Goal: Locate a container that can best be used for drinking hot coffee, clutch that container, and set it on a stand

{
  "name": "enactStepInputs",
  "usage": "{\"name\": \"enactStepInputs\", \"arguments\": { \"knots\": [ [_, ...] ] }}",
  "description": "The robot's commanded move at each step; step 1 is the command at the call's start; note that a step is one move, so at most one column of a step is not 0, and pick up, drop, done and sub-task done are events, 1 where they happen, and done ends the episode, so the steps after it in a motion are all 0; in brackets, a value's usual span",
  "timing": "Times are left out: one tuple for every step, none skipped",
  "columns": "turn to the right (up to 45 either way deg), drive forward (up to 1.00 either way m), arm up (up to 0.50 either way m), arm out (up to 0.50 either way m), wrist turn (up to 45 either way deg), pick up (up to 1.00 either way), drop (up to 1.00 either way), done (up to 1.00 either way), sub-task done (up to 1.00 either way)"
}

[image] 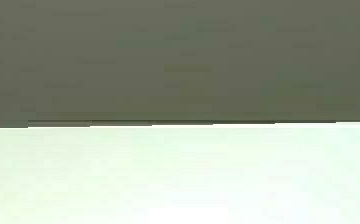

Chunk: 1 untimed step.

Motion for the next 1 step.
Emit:
{"name": "enactStepInputs", "arguments": {
  "knots": [
    [0.0,0.25,0.00,0.00,0.0,0.00,0.00,0.00,0.00]
  ]
}}
